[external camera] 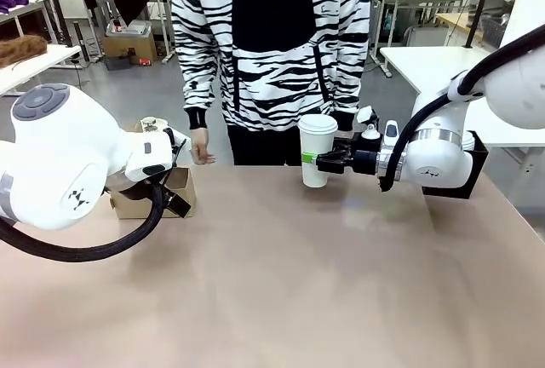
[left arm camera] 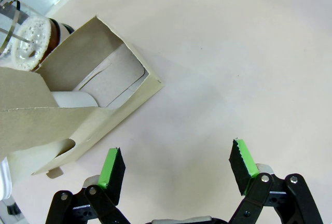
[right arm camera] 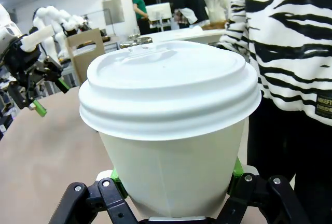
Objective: Pour a drink into a cup and package it in a carrier.
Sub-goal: When a person places the Paper Cup Lid on the 600 ml Paper Cup , lift the 600 ml Paper Cup.
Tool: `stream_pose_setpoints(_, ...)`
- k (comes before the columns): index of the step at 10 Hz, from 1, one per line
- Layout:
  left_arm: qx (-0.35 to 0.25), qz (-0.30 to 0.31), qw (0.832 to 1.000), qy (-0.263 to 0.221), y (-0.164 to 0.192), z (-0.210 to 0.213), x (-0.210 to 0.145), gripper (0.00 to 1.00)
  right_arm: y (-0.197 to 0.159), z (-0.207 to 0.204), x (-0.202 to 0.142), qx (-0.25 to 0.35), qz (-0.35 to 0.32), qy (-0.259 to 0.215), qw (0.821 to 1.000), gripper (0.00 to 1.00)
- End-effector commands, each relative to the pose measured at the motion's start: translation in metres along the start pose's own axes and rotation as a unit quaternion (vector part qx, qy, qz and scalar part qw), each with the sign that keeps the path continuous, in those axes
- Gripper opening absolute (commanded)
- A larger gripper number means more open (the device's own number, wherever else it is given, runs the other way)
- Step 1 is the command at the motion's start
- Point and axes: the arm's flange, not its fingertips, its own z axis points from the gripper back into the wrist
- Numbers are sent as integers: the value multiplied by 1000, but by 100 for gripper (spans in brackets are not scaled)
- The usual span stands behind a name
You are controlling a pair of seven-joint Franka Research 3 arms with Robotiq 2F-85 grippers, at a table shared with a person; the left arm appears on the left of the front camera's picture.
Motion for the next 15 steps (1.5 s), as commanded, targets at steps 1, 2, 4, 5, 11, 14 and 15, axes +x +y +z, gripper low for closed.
stream_pose_setpoints(1, -1, 0, 1000, -1, 0, 1, 0, 100, 1, -1, 4, -1, -4, 5, 1000, 81)
stream_pose_setpoints(2, -1, 0, 1000, -1, 0, 1, 0, 100, 1, -1, 4, -1, -4, 5, 1000, 81)
stream_pose_setpoints(4, -1, 0, 1000, -1, 0, 1, 0, 100, 1, -1, 4, -1, -4, 5, 1000, 81)
stream_pose_setpoints(5, -1, 0, 1000, -1, 0, 1, 0, 100, 1, -1, 4, -1, -4, 5, 1000, 81)
stream_pose_setpoints(11, -1, 0, 1000, -1, 0, 1, 0, 100, 15, 21, 49, 0, 19, -11, 1000, 81)
stream_pose_setpoints(14, -1, 0, 1000, -1, 0, 1, 0, 100, 34, 64, 124, -1, 22, -36, 999, 81)
stream_pose_setpoints(15, -1, 0, 1000, -1, 0, 1, 0, 100, 44, 86, 150, -10, 18, -43, 999, 81)
